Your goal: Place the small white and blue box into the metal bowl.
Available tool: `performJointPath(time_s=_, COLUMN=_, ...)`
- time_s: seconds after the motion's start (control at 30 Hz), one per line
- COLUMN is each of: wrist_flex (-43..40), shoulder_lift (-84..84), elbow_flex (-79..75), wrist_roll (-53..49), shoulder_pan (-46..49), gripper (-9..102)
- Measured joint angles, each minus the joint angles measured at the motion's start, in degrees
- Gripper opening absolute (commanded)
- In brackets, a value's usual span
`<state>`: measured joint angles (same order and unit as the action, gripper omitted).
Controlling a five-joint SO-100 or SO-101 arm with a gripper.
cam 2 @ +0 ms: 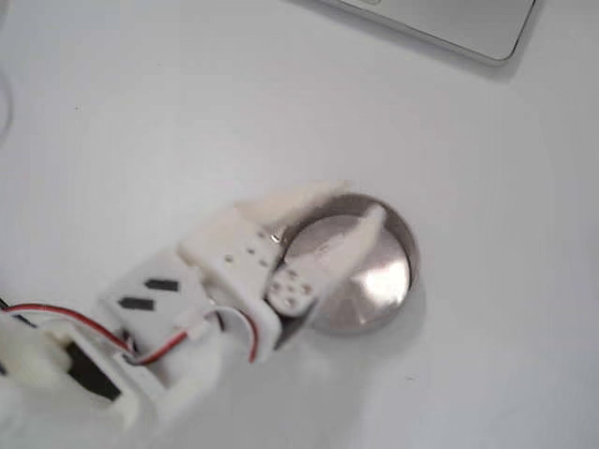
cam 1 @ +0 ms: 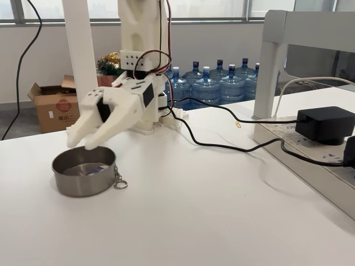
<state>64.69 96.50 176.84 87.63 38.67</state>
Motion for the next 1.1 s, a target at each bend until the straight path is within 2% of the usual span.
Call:
performJointPath(time_s=0.03, wrist_flex=0.0, shoulder_lift=1.1, elbow_flex=1.0, wrist_roll=-1.8, shoulder_pan=-0.7, gripper=-5)
performJointPath(time_s=0.13, wrist_flex=0.0, shoulder_lift=3.9, elbow_flex=2.6, wrist_roll=-6.9, shoulder_pan=-4.1, gripper=-5)
performJointPath(time_s=0.23, wrist_flex=0.0, shoulder_lift=8.3, elbow_flex=3.3, wrist_roll=-17.3, shoulder_pan=-10.1, gripper=-4)
performJointPath(time_s=0.6, wrist_flex=-0.1, shoulder_lift=13.8, elbow_flex=3.3, wrist_roll=-67.4, shoulder_pan=-29.8, gripper=-5)
performJointPath(time_s=0.67, wrist_flex=-2.3, shoulder_lift=14.9, elbow_flex=3.3, wrist_roll=-74.9, shoulder_pan=-33.0, gripper=-5)
performJointPath(time_s=0.8, wrist_flex=-15.2, shoulder_lift=25.8, elbow_flex=3.3, wrist_roll=-83.6, shoulder_pan=-36.9, gripper=-5)
performJointPath(time_s=0.93, wrist_flex=-37.4, shoulder_lift=42.9, elbow_flex=3.3, wrist_roll=-86.0, shoulder_pan=-41.1, gripper=-4)
performJointPath(time_s=1.1, wrist_flex=-65.0, shoulder_lift=61.7, elbow_flex=3.8, wrist_roll=-86.2, shoulder_pan=-42.0, gripper=-4)
